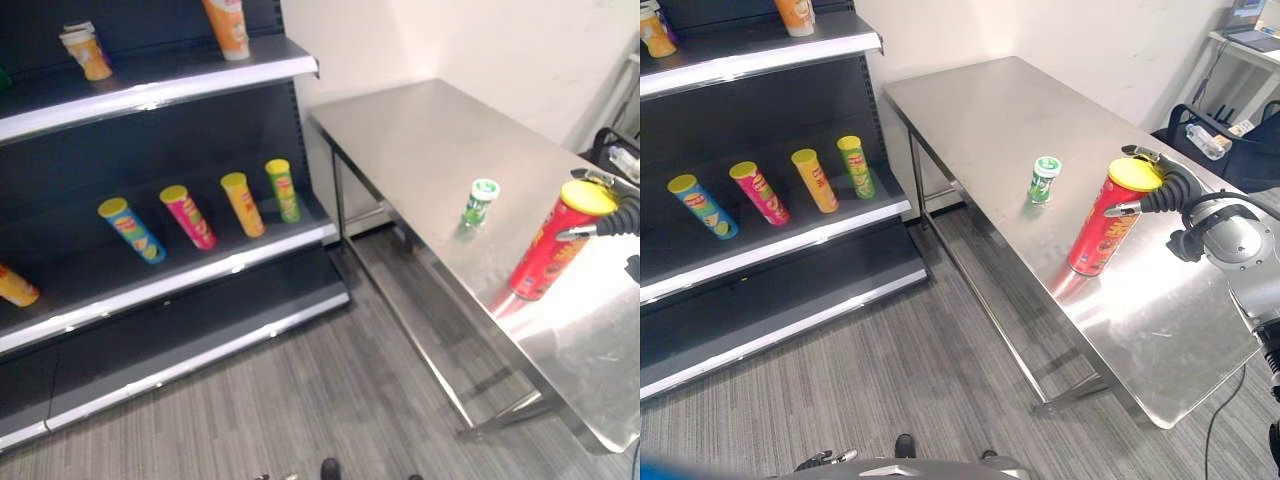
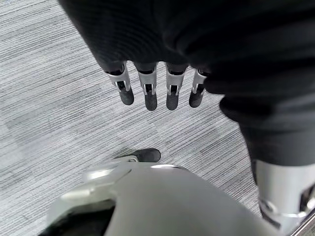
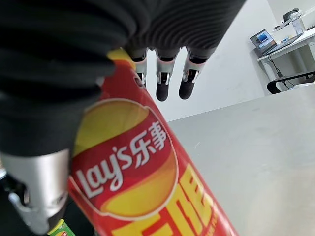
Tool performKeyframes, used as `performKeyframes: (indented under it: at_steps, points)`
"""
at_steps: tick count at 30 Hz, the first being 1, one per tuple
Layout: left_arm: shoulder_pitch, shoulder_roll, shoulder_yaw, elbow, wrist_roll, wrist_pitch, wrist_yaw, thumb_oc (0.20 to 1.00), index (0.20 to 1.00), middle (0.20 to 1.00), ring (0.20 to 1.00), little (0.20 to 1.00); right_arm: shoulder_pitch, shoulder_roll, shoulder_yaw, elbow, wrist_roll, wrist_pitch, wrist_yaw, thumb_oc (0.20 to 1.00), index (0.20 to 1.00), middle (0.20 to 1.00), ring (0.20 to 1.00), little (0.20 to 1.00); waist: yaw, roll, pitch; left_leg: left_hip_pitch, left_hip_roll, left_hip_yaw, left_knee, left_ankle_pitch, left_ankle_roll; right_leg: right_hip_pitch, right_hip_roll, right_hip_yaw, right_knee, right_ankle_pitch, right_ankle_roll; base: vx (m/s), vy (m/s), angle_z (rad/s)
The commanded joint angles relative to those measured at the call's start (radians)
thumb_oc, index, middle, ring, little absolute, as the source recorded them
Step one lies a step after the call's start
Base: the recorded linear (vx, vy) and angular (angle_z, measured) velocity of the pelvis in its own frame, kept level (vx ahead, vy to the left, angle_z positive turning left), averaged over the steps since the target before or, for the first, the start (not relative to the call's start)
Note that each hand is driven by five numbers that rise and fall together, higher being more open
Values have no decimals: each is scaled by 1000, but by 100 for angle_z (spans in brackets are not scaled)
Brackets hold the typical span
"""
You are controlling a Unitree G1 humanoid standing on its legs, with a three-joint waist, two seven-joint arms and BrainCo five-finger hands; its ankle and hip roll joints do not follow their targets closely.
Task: Put the goods on the table back onto the shelves and tidy them up.
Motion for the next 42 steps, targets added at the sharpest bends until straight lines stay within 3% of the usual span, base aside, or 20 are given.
performKeyframes:
  at_steps: [1, 11, 17, 19, 20, 22, 23, 25, 26, 28, 30, 33, 35, 37, 38, 39, 40, 41, 42]
  points:
    - [-30, 29, -46, 8, -17, -23, -14, 1000, 1000, 1000, 1000, 1000, -98, -45, 104, 28, 43, -20, 49, 200, 200, 200, 200, 200, 51, -39, -41, 46, 80, 34, 13, -67, -106, -52, -23, 25, 47, -6, 22, 0, 0, 0]
    - [-29, 29, -38, 0, -18, -23, -17, 1000, 1000, 1000, 1000, 1000, -57, -74, 61, -27, 25, -26, 46, 200, 200, 200, 200, 200, 39, -37, -38, 46, 82, 38, 13, -68, -108, -56, -23, 28, 47, -5, 22, 0, 0, 0]
    - [-27, 33, -4, -13, -30, -27, -7, 1000, 1000, 1000, 1000, 1000, 70, -73, -127, -121, 1, -43, -7, 200, 200, 200, 200, 200, 33, -33, -35, 46, 88, 33, 13, -66, -109, -57, -16, 29, 50, -12, 17, -7, -39, 2]
    - [-26, 35, 27, -14, -31, -28, 2, 1000, 1000, 1000, 1000, 1000, 140, -41, -261, -203, -12, -60, -50, 200, 200, 200, 200, 200, 34, -28, -31, 42, 93, 22, 14, -62, -110, -58, -7, 30, 47, -19, 11, -25, -109, 3]
    - [-25, 40, 42, -23, -35, -30, 6, 1000, 1000, 1000, 1000, 1000, 166, -15, -332, -259, -33, -72, -88, 200, 200, 200, 200, 200, 45, -30, -18, 18, 94, -4, 53, -67, -109, -60, -3, 32, 47, -26, 2, -35, -92, 5]
    - [-26, 41, 40, -23, -35, -29, 6, 1000, 1000, 1000, 1000, 1000, 177, -13, -343, -265, -34, -70, -88, 200, 200, 200, 200, 200, 46, -31, -19, 14, 94, -6, 59, -70, -109, -62, -3, 31, 48, -26, 2, -55, -68, 5]
    - [-31, 44, 50, -41, -50, -31, 12, 1000, 1000, 1000, 1000, 1000, 194, 5, -397, -323, -58, -80, -117, 200, 200, 200, 200, 200, 57, -39, 5, -63, 76, -46, 175, -89, -114, -63, -5, 25, 50, -33, -8, -168, -100, 19]
    - [-43, 43, 63, -73, -97, -37, 23, 1000, 1000, 1000, 1000, 1000, 208, 14, -452, -376, -77, -92, -151, 200, 200, 200, 200, 200, 69, -57, 43, -156, 45, -81, 287, -96, -147, -63, -19, 10, 51, -34, -20, -180, -58, 51]
    - [-45, 42, 68, -76, -117, -39, 28, 1000, 1000, 1000, 1000, 1000, 222, 16, -478, -390, -95, -92, -167, 200, 200, 200, 200, 200, 66, -59, 46, -181, 52, -93, 313, -98, -159, -64, -18, -6, 48, -33, -19, -38, 49, 82]
    - [-37, 38, 78, -77, -126, -40, 30, 1000, 1000, 1000, 1000, 1000, 227, 22, -490, -400, -108, -94, -176, 200, 200, 200, 200, 200, 66, -56, 42, -169, 79, -98, 294, -95, -163, -60, -16, -12, 41, -29, -15, 57, 93, 56]
    - [-34, 37, 93, -44, -111, -50, 47, 1000, 1000, 1000, 1000, 1000, 247, 28, -518, -443, -106, -114, -190, 200, 200, 200, 200, 200, 62, -55, 33, -121, 210, -98, 188, -33, -172, -56, -41, -16, 32, -27, 10, 113, 274, 19]
    - [-45, 52, 94, -38, -82, -55, 58, 1000, 1000, 1000, 1000, 1000, 277, 37, -547, -462, -114, -120, -218, 200, 200, 200, 200, 200, 42, -37, 22, -92, 323, -42, 56, 65, -181, -70, -75, -25, 32, -47, 47, 53, 374, 27]
    - [-46, 60, 86, -48, -61, -55, 58, 1000, 1000, 1000, 1000, 1000, 311, 46, -574, -482, -136, -116, -222, 200, 200, 200, 200, 200, 35, -9, -3, -83, 343, -8, 21, 77, -201, -66, -96, -46, 34, -49, 69, 158, 433, 30]
    - [-42, 59, 68, -51, -35, -54, 51, 1000, 1000, 1000, 1000, 1000, 339, 71, -599, -507, -158, -104, -230, 200, 200, 200, 200, 200, 30, 14, -26, -83, 314, 12, 21, 46, -211, -58, -146, -64, 39, -19, 93, 203, 586, 33]
    - [-55, 69, 60, -46, 6, -52, 53, 1000, 1000, 1000, 1000, 1000, 347, 98, -590, -517, -197, -87, -228, 200, 200, 200, 200, 200, 31, 7, -32, -73, 253, 23, 26, 7, -195, -68, -222, -68, 74, 39, 120, 153, 640, 34]
    - [-58, 79, 55, -46, 18, -50, 51, 1000, 1000, 1000, 1000, 1000, 319, 109, -560, -520, -211, -81, -229, 200, 200, 200, 200, 200, 35, 0, -29, -67, 218, 35, 28, -14, -173, -93, -260, -61, 107, 91, 128, 132, 655, 31]
    - [-59, 88, 54, -51, 24, -48, 50, 1000, 1000, 1000, 1000, 1000, 294, 114, -527, -530, -219, -81, -226, 200, 200, 200, 200, 200, 40, -3, -28, -64, 186, 47, 23, -27, -151, -119, -295, -53, 137, 140, 131, 65, 606, 27]
    - [-62, 107, 51, -61, 34, -45, 47, 1000, 1000, 1000, 1000, 1000, 251, 133, -472, -543, -216, -82, -226, 200, 200, 200, 200, 200, 50, 2, -19, -54, 144, 64, 13, -41, -116, -162, -323, -70, 209, 170, 107, 63, 595, 9]
    - [-65, 117, 56, -59, 53, -39, 46, 1000, 1000, 1000, 1000, 1000, 227, 143, -442, -546, -221, -83, -224, 200, 200, 200, 200, 200, 49, 4, -16, -55, 131, 69, 13, -49, -104, -190, -315, -59, 258, 151, 97, 78, 540, -13]
